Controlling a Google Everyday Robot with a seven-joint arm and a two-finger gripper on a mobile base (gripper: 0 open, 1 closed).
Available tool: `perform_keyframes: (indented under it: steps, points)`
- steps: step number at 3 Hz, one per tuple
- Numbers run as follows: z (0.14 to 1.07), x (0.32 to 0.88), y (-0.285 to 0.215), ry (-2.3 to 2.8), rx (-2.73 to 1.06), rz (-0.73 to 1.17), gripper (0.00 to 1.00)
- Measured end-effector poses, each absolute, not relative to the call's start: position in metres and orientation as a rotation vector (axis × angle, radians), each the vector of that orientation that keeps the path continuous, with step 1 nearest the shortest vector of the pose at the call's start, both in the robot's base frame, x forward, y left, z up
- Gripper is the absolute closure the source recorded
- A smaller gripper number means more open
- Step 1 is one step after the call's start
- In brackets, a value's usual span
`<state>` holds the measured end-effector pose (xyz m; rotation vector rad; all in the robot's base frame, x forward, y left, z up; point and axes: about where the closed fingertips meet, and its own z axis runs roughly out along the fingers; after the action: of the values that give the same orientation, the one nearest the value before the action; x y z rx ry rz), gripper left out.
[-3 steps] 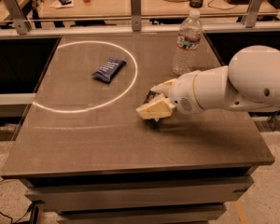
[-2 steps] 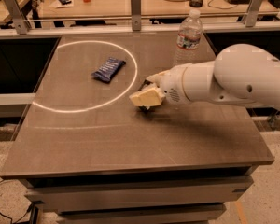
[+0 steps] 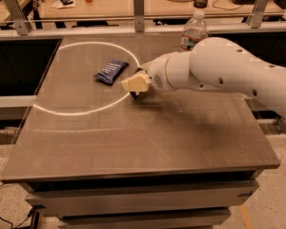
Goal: Move rxbar chocolate near rxbar blueberry
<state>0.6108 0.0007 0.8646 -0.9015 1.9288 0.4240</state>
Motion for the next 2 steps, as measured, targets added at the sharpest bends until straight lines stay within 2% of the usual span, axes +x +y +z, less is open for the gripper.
perform_keyframes:
  steps: [2]
  points:
    - [0.853, 0.65, 0.023, 1.963, -0.899, 0.404, 1.0]
